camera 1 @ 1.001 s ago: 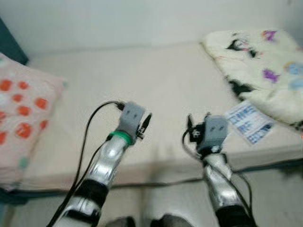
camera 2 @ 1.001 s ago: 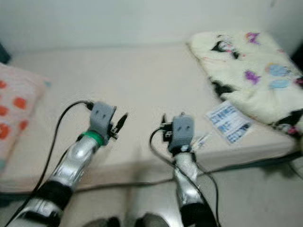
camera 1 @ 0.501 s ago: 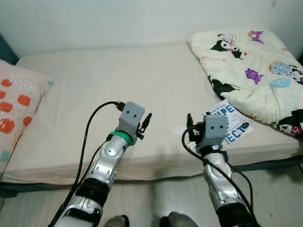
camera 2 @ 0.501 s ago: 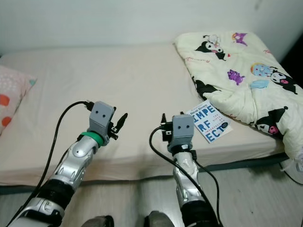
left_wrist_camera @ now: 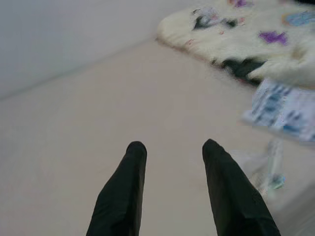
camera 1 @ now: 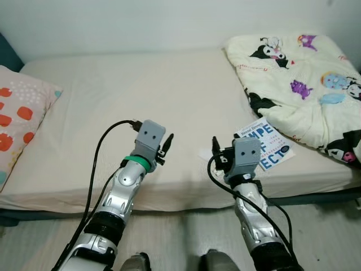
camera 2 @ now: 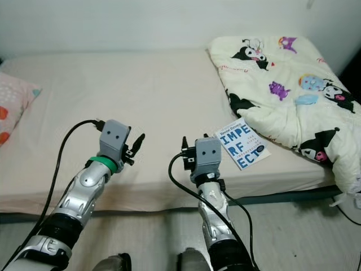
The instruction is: Clean up the room
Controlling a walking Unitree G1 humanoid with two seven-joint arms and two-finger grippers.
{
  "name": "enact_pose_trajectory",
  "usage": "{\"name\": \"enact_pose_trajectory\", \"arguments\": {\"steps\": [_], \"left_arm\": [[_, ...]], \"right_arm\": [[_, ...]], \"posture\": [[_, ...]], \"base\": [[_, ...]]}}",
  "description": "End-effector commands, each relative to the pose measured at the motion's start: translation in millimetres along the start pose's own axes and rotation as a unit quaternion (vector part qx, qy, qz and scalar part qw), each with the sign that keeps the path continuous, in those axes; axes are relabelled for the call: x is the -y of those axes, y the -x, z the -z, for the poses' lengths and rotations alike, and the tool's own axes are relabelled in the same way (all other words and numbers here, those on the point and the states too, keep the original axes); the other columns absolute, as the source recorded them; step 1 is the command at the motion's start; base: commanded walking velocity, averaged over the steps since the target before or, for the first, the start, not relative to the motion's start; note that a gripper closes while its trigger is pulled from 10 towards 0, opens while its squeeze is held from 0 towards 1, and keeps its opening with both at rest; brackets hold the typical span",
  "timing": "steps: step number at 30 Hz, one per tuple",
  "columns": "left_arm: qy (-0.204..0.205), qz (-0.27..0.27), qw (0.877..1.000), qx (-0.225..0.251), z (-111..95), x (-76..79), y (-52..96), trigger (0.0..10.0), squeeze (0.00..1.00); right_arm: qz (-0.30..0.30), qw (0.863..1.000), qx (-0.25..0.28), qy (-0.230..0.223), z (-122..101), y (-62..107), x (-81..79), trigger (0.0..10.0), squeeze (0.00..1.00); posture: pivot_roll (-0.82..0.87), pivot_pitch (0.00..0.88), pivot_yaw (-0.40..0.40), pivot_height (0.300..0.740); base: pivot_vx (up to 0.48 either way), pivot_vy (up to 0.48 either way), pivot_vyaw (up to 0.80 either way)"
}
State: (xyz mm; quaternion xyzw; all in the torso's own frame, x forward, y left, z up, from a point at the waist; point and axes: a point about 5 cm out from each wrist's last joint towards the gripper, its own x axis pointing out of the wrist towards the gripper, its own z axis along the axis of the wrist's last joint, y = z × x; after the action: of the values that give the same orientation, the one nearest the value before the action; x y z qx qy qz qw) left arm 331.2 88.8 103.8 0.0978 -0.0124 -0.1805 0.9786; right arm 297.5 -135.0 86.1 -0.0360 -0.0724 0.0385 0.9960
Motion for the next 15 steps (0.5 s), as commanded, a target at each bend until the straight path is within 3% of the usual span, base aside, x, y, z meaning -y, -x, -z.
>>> {"name": "enact_pose_trajectory", "arguments": {"steps": [1,6,15], "left_arm": [[-0.009,0.0,1.0,-0.009,4.0,-1.9,1.7,10.0,0.0],[-0.009,-0.001,1.0,-0.011,4.5,-1.9,1.6,10.0,0.0],[0.01,-0.01,0.999,-0.033,7.8,-2.9,-0.3,10.0,0.0]], "right_arm": [[0.005,1.0,0.0,-0.005,0.0,-0.3,0.2,10.0,0.0],[0.005,1.0,0.0,-0.005,0.2,0.0,0.3,10.0,0.0],[0.002,1.0,0.001,-0.01,-0.2,0.3,-1.1,10.0,0.0]], "posture": [[-0.12,0.0,0.097,0.74],[-0.12,0.0,0.097,0.74],[-0.12,0.0,0.098,0.74]], "base": [[0.274,-0.356,0.0],[0.275,-0.34,0.0],[0.0,0.0,0.0]]}}
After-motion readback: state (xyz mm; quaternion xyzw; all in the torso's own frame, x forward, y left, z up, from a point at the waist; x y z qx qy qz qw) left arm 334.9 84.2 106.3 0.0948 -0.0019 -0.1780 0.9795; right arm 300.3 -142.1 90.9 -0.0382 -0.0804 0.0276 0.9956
